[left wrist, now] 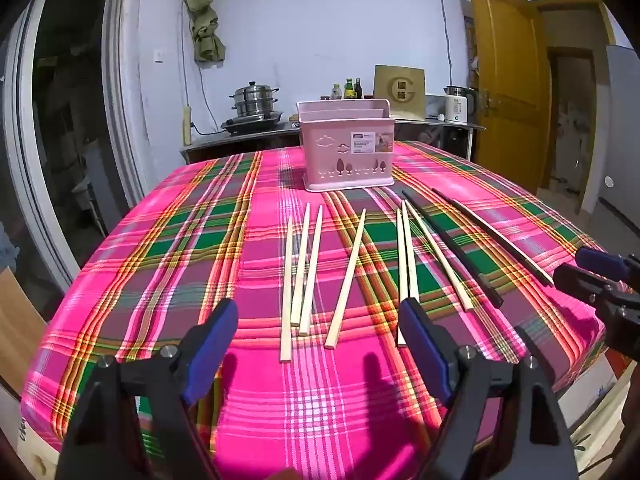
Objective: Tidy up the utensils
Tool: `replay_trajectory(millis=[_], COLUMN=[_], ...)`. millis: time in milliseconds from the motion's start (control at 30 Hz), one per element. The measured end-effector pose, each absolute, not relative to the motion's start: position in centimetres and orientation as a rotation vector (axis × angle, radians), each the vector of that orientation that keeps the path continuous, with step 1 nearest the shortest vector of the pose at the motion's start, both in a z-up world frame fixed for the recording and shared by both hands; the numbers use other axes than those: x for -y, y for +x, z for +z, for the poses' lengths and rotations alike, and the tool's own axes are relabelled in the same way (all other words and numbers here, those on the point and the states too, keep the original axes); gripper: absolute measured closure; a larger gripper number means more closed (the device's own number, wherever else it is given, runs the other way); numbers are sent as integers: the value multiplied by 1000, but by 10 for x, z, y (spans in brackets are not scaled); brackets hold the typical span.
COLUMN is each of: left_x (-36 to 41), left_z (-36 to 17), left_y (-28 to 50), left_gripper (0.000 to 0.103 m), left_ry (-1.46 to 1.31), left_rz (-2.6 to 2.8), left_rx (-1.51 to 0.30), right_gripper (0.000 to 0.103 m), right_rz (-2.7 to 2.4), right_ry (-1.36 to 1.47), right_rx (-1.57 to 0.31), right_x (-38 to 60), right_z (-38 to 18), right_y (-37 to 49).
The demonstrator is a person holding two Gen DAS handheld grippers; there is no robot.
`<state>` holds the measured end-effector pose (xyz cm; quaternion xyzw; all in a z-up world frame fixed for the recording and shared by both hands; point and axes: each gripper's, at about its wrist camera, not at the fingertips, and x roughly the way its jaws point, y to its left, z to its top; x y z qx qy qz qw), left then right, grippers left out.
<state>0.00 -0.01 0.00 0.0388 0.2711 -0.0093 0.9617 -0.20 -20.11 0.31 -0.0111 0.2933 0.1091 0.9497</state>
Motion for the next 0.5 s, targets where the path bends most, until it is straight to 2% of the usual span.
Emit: replay_trajectory(millis=[500], left_x=[0], left_z=[0], left_y=[-2], left_gripper=[19], left_ry=[61], left_rz=[-21], left_rx=[-551], right_gripper=[47], right_rz=[224], right_ry=[-37], right_rx=[-581], right_x=[198], right_z=[8], right_y=[-5])
